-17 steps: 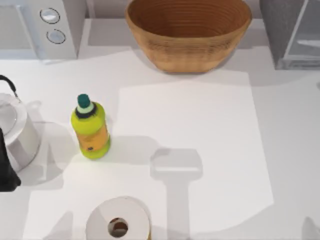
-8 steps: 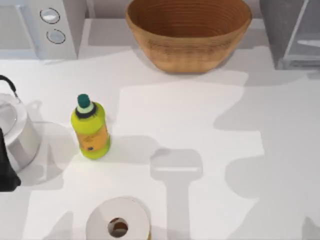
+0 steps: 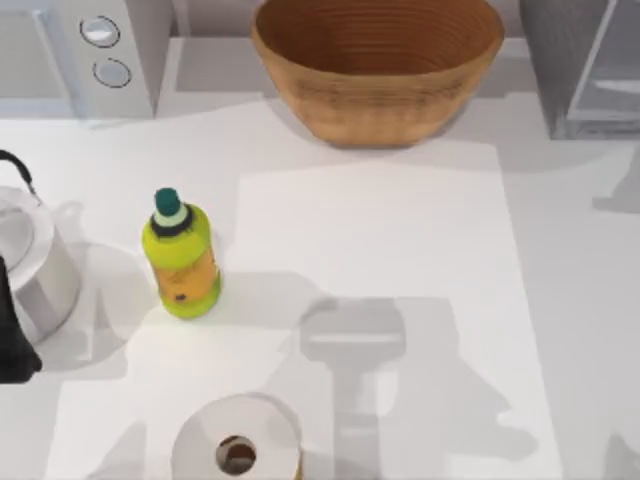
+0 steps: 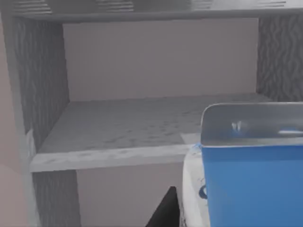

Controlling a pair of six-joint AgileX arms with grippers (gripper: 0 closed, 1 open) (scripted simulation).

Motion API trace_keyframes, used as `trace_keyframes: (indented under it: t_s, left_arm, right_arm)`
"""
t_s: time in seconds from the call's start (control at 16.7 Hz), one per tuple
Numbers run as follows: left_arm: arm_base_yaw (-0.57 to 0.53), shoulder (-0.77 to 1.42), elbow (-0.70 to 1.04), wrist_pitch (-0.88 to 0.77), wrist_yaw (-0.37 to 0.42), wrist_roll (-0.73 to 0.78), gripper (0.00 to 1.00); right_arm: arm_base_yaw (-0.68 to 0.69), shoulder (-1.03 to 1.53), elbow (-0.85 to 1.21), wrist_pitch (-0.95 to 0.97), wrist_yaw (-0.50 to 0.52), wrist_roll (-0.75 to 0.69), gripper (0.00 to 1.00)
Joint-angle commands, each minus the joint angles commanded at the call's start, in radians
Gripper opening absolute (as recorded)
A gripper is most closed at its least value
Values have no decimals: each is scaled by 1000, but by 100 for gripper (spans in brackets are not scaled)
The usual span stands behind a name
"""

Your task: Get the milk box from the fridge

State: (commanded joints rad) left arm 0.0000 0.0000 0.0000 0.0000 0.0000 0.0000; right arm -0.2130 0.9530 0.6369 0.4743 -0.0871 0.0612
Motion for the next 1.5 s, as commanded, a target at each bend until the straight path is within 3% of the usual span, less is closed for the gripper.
trace_keyframes:
  t_s: [0.42, 0.72, 1.2, 1.5]
  left_arm:
    - [0, 0, 0, 0, 0, 0, 100]
    - [0, 0, 0, 0, 0, 0, 100]
    - [0, 0, 0, 0, 0, 0, 100]
    - [0, 0, 0, 0, 0, 0, 100]
  right_arm:
    - [116, -661, -375, -304, 79, -52, 0]
    - [200, -919, -602, -448, 86, -60, 0]
    - [209, -948, -637, -473, 86, -59, 0]
    - [199, -799, -609, -346, 33, -62, 0]
